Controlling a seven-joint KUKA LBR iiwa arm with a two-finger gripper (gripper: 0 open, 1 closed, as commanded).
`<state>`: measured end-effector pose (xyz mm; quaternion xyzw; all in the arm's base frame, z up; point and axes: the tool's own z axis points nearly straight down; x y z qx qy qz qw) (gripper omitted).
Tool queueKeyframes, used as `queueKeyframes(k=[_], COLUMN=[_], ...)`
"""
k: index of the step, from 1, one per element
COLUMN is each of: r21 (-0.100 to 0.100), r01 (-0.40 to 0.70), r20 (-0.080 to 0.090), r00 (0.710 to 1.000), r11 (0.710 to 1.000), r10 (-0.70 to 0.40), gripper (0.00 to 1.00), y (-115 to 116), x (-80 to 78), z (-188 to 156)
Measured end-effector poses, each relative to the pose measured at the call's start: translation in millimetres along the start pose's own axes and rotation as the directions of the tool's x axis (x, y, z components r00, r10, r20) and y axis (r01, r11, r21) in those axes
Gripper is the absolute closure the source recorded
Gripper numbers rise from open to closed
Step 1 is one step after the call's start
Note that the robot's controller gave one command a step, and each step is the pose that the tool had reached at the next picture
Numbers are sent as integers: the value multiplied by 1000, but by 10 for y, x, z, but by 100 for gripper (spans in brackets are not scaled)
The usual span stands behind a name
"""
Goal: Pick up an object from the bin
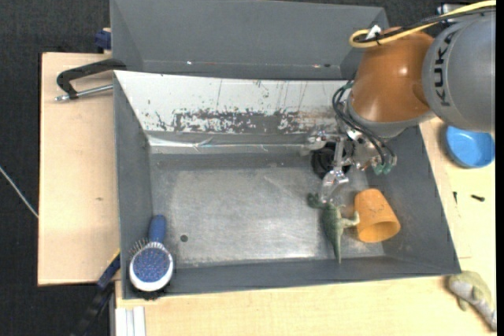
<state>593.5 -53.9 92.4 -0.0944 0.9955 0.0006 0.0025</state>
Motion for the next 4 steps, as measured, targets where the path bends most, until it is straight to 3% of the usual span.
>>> queueKeyframes(k=[1, 2, 3, 4], r21=[6, 2, 1, 2], r01=[-135, -314, -315, -320], r20=[4, 19, 27, 12], r00=[991, 949, 949, 947], r11=[991, 949, 949, 947], r10=[135, 314, 315, 320], gripper=[0, 0, 100, 100], y=[-835, -684, -688, -606], x=[238, 366, 350, 194], z=[-297, 35, 31, -1328])
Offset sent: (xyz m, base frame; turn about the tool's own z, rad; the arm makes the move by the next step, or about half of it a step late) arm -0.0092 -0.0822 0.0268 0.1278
